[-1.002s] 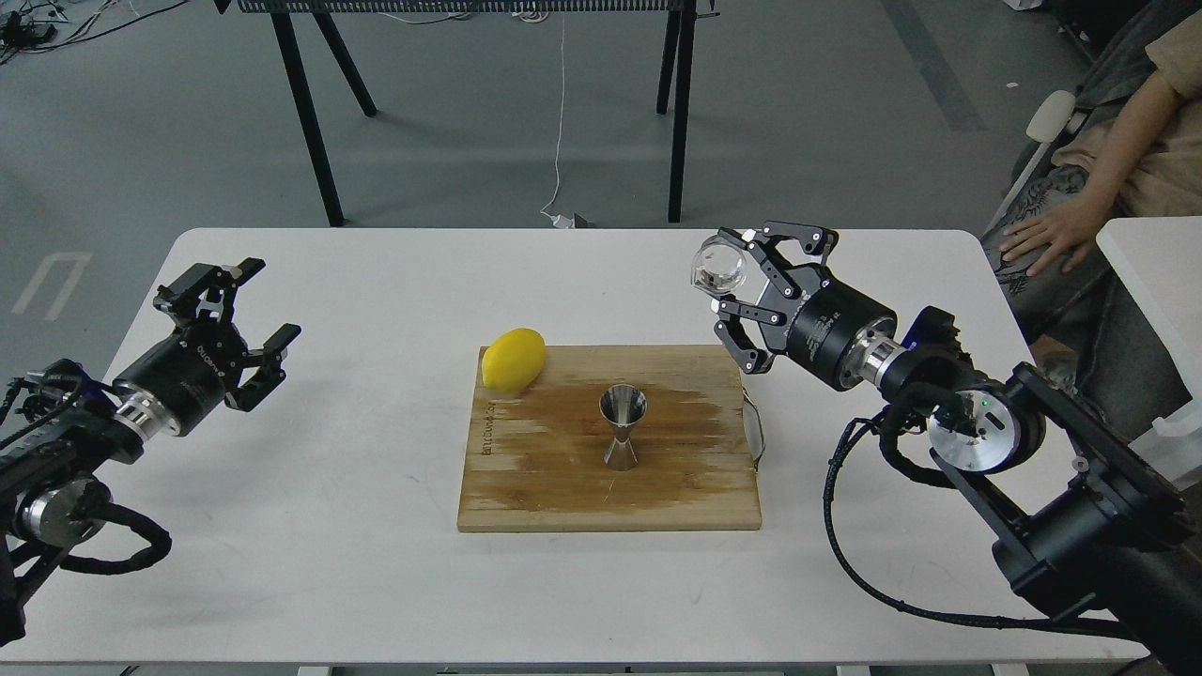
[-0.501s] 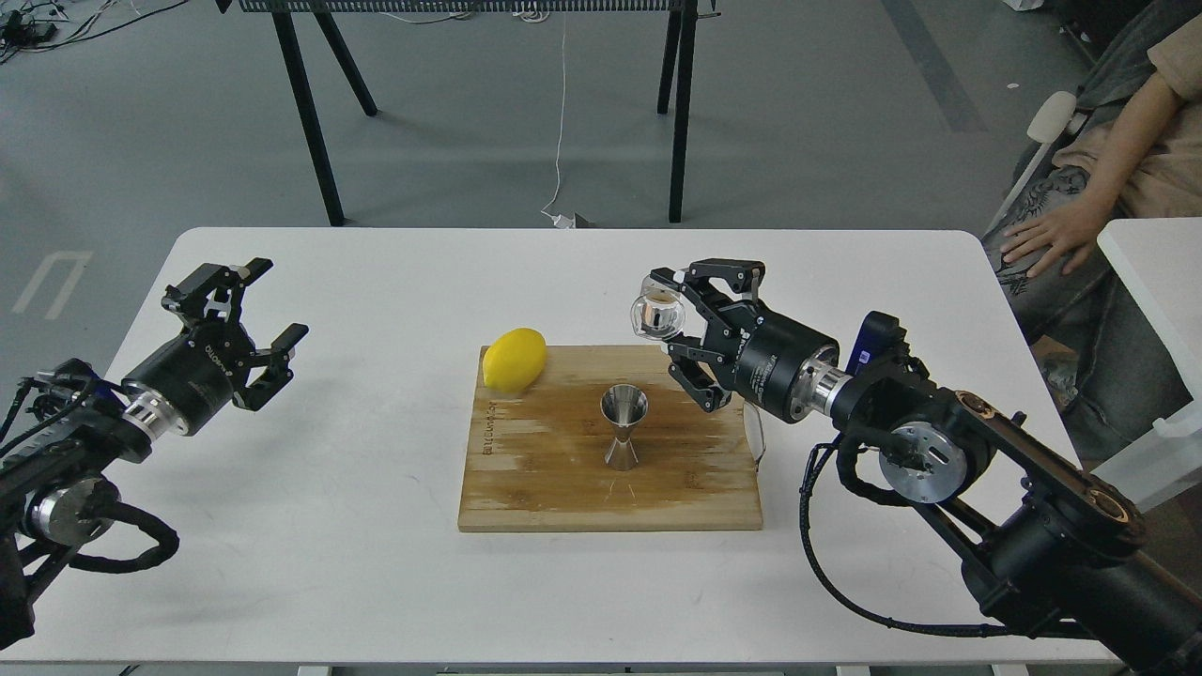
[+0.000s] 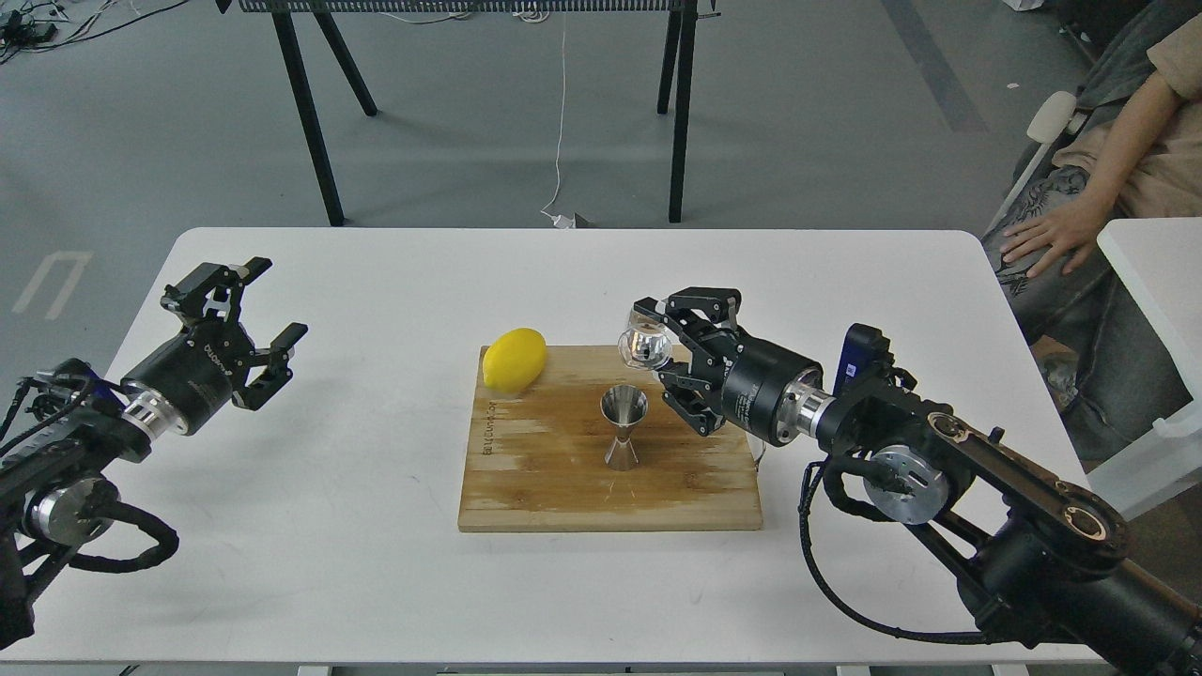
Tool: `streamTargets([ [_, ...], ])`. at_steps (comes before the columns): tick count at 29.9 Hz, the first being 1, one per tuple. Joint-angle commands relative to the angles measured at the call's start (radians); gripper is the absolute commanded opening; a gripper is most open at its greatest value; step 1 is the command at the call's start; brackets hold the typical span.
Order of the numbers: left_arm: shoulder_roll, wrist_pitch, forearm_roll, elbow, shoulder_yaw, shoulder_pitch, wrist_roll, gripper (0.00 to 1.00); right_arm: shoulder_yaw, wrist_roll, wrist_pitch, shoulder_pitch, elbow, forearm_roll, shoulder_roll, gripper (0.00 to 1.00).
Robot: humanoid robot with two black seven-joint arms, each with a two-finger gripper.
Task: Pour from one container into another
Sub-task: 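Position the clear glass above the jigger and begin tilting it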
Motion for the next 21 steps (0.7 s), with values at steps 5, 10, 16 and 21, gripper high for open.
streamTargets([
  [5,0.000,0.000,0.000,0.000,0.000,0.000,0.000,0.92,-0.007,0.000,0.016,-0.006,-0.006,-0.072,0.002,0.37],
  [10,0.000,0.000,0.000,0.000,0.000,0.002,0.000,0.92,-0.033,0.000,0.018,0.000,-0.009,-0.090,0.003,0.37],
  [16,0.000,0.000,0.000,0.000,0.000,0.002,0.000,0.92,-0.036,0.000,0.018,0.002,-0.011,-0.130,0.008,0.37],
  [21,0.000,0.000,0.000,0.000,0.000,0.002,0.000,0.92,-0.049,0.002,0.018,0.003,-0.012,-0.159,0.019,0.37],
])
